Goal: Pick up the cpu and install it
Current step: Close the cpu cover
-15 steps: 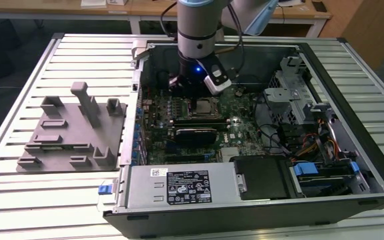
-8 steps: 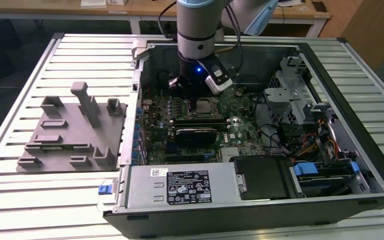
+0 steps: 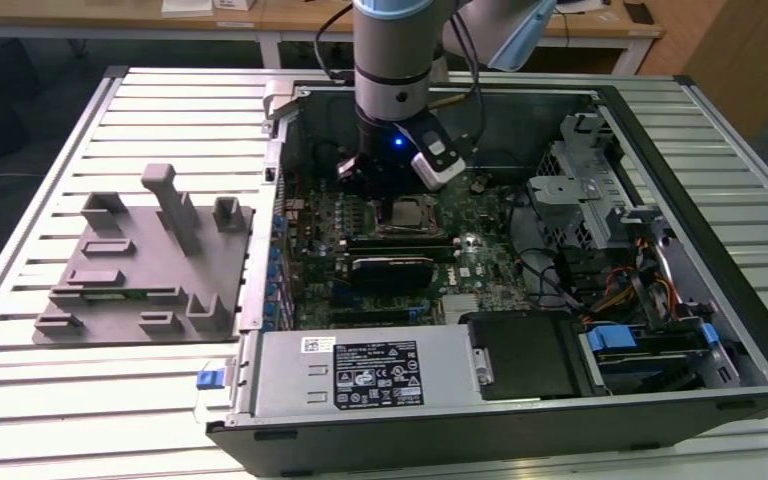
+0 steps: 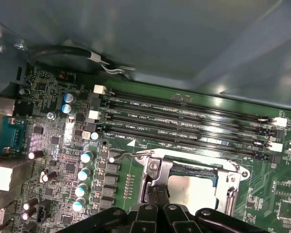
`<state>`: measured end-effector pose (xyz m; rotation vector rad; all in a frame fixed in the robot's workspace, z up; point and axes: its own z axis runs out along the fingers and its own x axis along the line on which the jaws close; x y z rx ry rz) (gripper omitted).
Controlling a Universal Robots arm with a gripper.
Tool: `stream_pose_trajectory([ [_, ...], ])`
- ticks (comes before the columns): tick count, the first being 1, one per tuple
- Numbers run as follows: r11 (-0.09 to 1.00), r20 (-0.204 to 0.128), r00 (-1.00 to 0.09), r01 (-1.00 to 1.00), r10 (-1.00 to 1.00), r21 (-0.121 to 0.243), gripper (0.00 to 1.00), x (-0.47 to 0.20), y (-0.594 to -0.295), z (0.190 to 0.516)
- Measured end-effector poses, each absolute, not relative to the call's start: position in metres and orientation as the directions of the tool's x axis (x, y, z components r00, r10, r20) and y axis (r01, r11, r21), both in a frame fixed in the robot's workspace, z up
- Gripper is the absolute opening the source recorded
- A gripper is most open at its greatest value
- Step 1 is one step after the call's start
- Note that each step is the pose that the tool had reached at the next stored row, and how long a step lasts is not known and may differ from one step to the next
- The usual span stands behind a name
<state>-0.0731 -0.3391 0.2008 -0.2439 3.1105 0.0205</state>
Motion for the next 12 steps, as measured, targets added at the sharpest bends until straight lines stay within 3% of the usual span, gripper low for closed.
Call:
stream_pose_trajectory([
  [12, 0.986, -0.022, -0.986, -0.165, -0.165, 0.011, 0.11, -0.0718, -0.3391, 0.1993],
])
